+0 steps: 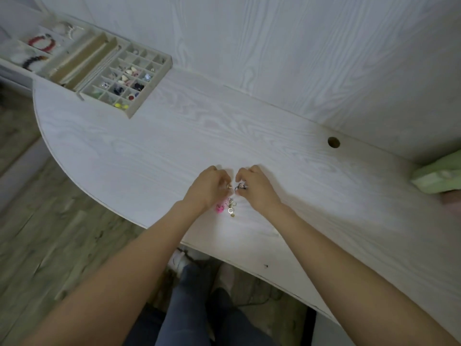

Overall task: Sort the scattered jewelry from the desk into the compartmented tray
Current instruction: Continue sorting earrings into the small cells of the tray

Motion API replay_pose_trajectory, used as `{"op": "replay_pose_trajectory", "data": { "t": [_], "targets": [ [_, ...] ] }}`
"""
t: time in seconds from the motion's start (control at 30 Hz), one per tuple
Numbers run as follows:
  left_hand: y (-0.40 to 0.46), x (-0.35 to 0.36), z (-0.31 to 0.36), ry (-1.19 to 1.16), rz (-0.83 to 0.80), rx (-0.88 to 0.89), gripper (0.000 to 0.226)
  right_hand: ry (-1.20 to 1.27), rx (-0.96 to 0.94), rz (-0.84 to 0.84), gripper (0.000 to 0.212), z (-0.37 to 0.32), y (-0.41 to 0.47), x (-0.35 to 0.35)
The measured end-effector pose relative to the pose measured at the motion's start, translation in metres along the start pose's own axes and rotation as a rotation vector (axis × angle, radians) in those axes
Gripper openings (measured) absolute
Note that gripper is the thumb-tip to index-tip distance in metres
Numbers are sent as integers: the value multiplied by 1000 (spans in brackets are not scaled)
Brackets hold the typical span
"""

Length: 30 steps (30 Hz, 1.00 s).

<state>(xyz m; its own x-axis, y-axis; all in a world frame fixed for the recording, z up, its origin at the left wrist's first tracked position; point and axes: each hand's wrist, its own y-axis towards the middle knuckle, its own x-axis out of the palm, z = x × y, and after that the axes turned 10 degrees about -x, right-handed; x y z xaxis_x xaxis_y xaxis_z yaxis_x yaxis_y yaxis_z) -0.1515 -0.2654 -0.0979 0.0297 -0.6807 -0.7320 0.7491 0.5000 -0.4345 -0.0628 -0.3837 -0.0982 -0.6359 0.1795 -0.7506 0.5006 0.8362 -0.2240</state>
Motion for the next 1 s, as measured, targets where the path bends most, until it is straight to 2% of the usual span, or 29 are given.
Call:
{"op": "replay_pose_trajectory", "data": {
  "t": [0.1,0.3,0.47,0.53,0.57,0.63,0.73,0.83,0.9,1.0],
  "targets": [
    [2,3,3,-41,39,-28,13,-46,15,-26,12,-2,9,0],
    [7,3,5,-27,13,-44,11,-146,4,-136,10,-3,14,-2],
    [8,3,7,12,-13,-23,11,-321,-85,-124,18,-6,6,3],
    [8,1,6,-69,-4,-43,11,-318,-122,-92,16,-5,4,4],
    [8,-2,6,-143,2,-65,9,-260,-116,-60,16,-4,5,4],
    [6,-10,4,-318,24,-117,6,49,5,11,19,-2,7,1],
    [-1,-27,1,-491,77,-125,6,759,248,122,25,-5,10,-8],
    [-10,-45,-1,-575,117,-70,4,1384,341,197,21,-17,13,-21],
    [-16,-59,-5,-616,152,-24,8,1535,348,209,21,-29,17,-31],
    [-20,-81,-12,-642,215,22,13,1526,337,142,26,-52,28,-42]
  ]
}}
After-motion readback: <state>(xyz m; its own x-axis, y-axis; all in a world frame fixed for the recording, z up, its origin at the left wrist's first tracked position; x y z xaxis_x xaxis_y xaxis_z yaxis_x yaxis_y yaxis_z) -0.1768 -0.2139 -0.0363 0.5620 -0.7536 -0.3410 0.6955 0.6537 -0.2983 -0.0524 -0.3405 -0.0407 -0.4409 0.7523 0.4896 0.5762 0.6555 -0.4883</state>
